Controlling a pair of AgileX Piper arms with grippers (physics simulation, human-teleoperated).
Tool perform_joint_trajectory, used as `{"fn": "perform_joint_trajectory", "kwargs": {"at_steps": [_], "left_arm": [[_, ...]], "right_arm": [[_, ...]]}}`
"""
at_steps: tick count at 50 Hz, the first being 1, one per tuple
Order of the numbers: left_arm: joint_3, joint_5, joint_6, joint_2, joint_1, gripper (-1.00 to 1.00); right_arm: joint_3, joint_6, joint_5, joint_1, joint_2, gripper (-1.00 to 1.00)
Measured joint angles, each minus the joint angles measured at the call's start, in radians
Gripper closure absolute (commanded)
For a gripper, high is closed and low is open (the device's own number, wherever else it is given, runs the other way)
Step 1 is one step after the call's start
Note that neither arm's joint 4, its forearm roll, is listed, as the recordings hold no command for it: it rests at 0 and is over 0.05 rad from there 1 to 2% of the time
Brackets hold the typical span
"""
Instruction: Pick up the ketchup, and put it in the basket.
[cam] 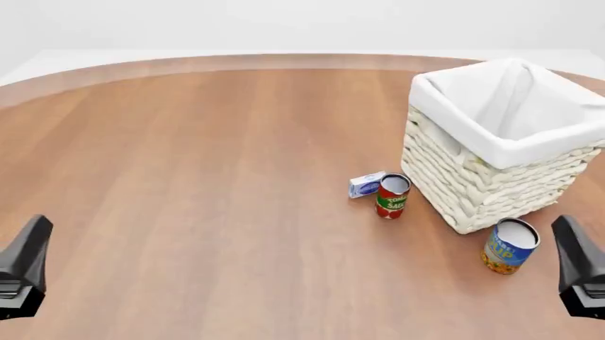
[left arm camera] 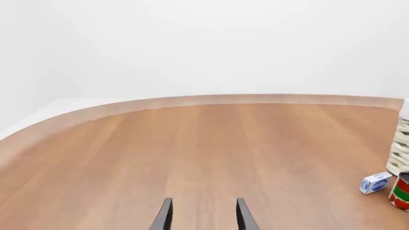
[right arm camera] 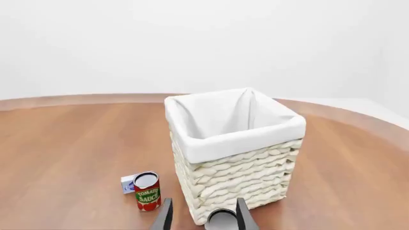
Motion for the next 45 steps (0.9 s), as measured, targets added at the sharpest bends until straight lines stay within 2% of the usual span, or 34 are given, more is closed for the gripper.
{"fn": "perform_joint_trajectory", "kwargs": {"at_steps": [20, 45], "left_arm": [[0.0, 0.0, 0.0, 0.0, 0.0, -1.0], [0.0, 0.0, 0.0, 0.0, 0.0, -1.0]], "right_arm": [[-0.002, -0.004, -0.006, 0.006, 0.013, -1.0], [-0.001, -0.082, -0.005, 0.085, 0.001, -1.0]]}}
